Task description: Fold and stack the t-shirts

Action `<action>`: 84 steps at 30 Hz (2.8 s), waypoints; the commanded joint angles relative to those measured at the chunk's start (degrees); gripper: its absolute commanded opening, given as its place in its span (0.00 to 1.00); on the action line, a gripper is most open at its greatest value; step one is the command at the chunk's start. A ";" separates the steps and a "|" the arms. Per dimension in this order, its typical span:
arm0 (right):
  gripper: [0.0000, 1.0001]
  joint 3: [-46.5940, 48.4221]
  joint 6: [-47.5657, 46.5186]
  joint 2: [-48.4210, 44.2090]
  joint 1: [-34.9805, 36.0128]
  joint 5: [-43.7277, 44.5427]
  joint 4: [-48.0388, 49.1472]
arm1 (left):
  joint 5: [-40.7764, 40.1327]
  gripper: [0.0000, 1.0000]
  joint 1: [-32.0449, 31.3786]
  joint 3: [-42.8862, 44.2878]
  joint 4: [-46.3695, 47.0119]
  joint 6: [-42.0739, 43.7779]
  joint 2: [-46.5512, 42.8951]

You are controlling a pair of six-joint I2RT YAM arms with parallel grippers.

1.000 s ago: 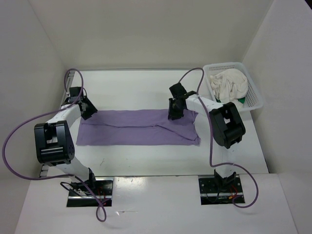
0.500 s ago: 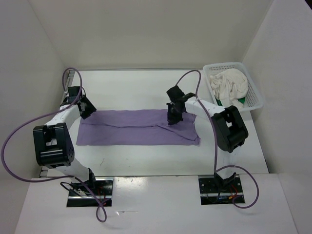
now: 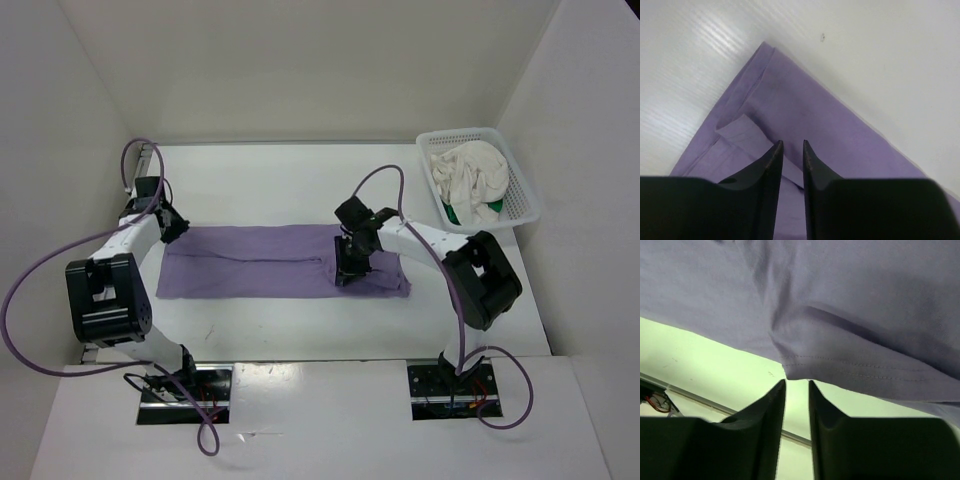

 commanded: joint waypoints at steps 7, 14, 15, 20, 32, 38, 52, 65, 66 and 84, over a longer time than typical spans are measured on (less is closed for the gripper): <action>0.00 8.84 -0.48 -0.56 -0.11 -0.69 2.01 | 0.45 0.12 -2.23 8.16 -0.15 3.48 7.84; 0.00 11.65 0.23 -0.65 -0.11 0.09 4.14 | -2.27 0.08 -2.23 9.23 -4.28 6.39 13.14; 0.00 11.65 0.23 -0.65 -0.11 0.62 4.14 | -2.27 0.08 -2.23 8.18 -4.28 6.39 12.25; 0.01 12.27 0.84 -0.03 -1.95 2.38 5.45 | -2.80 0.08 -2.23 2.20 -5.77 6.39 8.04; 0.02 8.85 -0.56 5.06 -10.38 4.49 9.24 | -3.85 0.15 0.14 -2.91 -10.24 7.62 -2.17; 0.02 3.75 -0.04 5.59 -13.11 5.02 10.64 | -2.10 0.15 1.28 -1.24 -10.78 7.63 -1.55; 0.01 -13.39 4.97 -7.49 -11.71 0.80 7.30 | 8.45 0.16 -11.28 1.84 -4.46 -0.20 -1.47; 0.03 -16.12 10.51 -10.14 -6.08 -0.51 6.33 | 12.58 0.16 -20.25 1.84 0.12 -2.49 4.15; 0.03 -16.90 11.12 -9.53 -6.08 -0.52 6.33 | 13.19 0.16 -20.25 2.45 0.12 -2.49 4.77; 0.00 -4.96 5.59 -4.35 -18.29 7.48 11.42 | 19.43 0.17 -14.11 -0.61 1.88 -2.49 7.76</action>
